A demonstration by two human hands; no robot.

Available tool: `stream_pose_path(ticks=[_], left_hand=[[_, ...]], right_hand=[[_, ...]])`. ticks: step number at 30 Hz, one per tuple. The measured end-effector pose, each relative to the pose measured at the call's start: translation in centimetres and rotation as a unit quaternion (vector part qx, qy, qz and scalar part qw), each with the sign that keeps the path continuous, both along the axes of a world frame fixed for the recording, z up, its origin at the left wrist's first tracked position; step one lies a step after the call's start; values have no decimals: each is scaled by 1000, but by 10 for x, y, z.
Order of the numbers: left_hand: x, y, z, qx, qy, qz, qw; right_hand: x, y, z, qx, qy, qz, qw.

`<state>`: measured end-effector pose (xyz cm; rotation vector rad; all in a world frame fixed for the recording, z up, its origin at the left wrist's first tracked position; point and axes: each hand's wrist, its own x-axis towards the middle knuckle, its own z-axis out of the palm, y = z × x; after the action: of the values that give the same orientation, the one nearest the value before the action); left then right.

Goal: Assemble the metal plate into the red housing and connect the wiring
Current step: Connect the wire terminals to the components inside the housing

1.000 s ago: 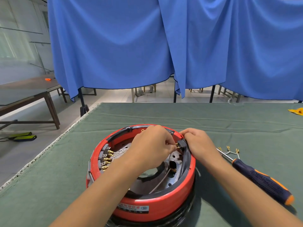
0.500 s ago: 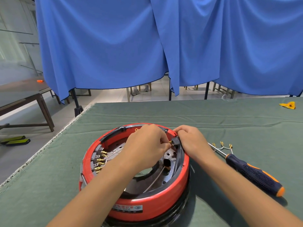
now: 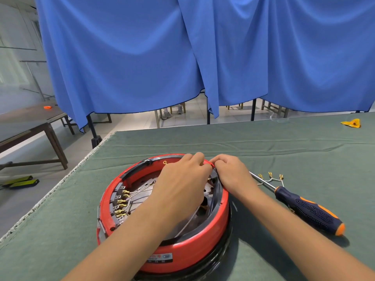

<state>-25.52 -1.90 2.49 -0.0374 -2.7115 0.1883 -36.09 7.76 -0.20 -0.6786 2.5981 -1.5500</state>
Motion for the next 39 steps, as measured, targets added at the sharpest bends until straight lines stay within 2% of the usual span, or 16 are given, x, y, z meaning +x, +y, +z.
stream_pose_path(ticks=[3, 7, 11, 24, 39], left_hand=[[-1, 0, -1, -24, -24, -4, 999], [-2, -1, 1, 21, -18, 8, 1000], [-4, 1, -1, 17, -39, 20, 999], [1, -5, -1, 100, -72, 28, 992], [1, -4, 2, 89, -71, 24, 993]], right_hand=[[0, -1, 0, 5, 2, 0, 1000], [-1, 0, -1, 12, -1, 3, 1000], [-1, 0, -2, 19, -3, -3, 1000], [-4, -2, -5, 16, -10, 1, 1000], [-3, -1, -6, 18, -11, 3, 1000]])
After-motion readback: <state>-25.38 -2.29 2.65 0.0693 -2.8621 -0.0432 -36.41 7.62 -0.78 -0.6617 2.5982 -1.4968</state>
